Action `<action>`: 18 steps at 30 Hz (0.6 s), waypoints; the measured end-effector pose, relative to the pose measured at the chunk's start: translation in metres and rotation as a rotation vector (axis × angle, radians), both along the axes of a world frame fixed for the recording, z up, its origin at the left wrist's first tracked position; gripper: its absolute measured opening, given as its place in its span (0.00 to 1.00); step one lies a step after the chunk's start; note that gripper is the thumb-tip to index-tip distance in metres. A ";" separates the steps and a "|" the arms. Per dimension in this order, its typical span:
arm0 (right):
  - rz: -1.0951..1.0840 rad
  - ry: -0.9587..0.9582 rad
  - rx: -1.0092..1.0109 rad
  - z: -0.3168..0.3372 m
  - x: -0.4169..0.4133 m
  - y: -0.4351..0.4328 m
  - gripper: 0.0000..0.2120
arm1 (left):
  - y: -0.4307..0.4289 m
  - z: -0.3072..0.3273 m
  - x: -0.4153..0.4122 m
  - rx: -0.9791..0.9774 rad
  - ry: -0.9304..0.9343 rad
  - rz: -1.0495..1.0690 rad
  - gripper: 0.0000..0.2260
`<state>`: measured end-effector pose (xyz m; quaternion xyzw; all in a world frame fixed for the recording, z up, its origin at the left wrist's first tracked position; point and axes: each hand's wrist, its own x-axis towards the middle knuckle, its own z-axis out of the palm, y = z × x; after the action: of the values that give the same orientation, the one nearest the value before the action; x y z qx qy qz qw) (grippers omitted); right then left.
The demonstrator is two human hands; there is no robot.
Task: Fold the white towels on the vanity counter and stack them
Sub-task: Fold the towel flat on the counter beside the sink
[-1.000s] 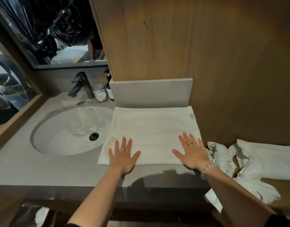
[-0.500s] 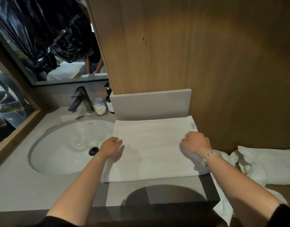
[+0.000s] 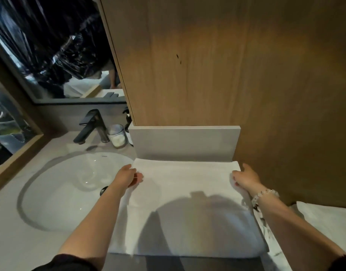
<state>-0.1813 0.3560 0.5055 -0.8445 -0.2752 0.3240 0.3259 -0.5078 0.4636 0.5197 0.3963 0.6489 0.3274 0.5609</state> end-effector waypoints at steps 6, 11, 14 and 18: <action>0.018 0.157 -0.090 -0.002 0.004 0.032 0.17 | 0.015 0.000 0.000 -0.065 0.008 -0.056 0.27; -0.091 0.283 -0.093 -0.011 0.007 0.044 0.09 | 0.032 -0.007 0.000 -0.120 0.106 -0.150 0.26; -0.144 0.337 -0.045 -0.014 0.008 0.046 0.08 | 0.042 -0.009 0.001 -0.113 0.128 -0.208 0.17; -0.205 0.366 0.035 -0.022 0.007 0.048 0.09 | 0.045 -0.008 0.002 -0.096 0.128 -0.250 0.05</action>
<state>-0.1741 0.4039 0.4835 -0.7894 -0.1296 0.4321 0.4164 -0.5056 0.5090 0.5122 0.4670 0.6440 0.1975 0.5729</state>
